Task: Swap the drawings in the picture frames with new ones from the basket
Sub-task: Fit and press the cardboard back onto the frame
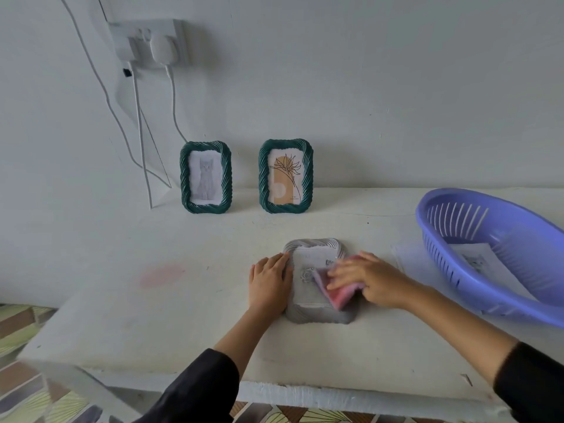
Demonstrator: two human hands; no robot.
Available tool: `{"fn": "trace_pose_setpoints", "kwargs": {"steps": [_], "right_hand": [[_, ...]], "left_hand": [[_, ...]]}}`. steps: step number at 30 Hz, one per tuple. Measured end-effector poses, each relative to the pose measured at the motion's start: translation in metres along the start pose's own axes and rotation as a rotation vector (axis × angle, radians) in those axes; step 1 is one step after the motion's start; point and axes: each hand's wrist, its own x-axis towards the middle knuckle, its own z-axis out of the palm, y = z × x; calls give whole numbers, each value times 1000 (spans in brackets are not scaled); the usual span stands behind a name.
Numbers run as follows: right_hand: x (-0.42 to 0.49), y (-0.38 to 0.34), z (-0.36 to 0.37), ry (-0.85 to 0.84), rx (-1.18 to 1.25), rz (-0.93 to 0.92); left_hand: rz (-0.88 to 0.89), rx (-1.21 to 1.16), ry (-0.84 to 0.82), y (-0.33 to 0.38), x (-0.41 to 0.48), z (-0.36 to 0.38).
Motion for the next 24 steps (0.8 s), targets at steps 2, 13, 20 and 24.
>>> {"fn": "trace_pose_setpoints", "kwargs": {"steps": [2, 13, 20, 24], "right_hand": [[22, 3, -11, 64, -46, 119], [5, -26, 23, 88, 102, -85], [-4, -5, -12, 347, 560, 296], [5, -18, -37, 672, 1318, 597]], "left_hand": [[-2, 1, -6, -1, 1, -1], [-6, -10, 2, -1, 0, 0], [-92, -82, -71, 6, 9, -9], [-188, -215, -45, 44, 0, -25]]}}
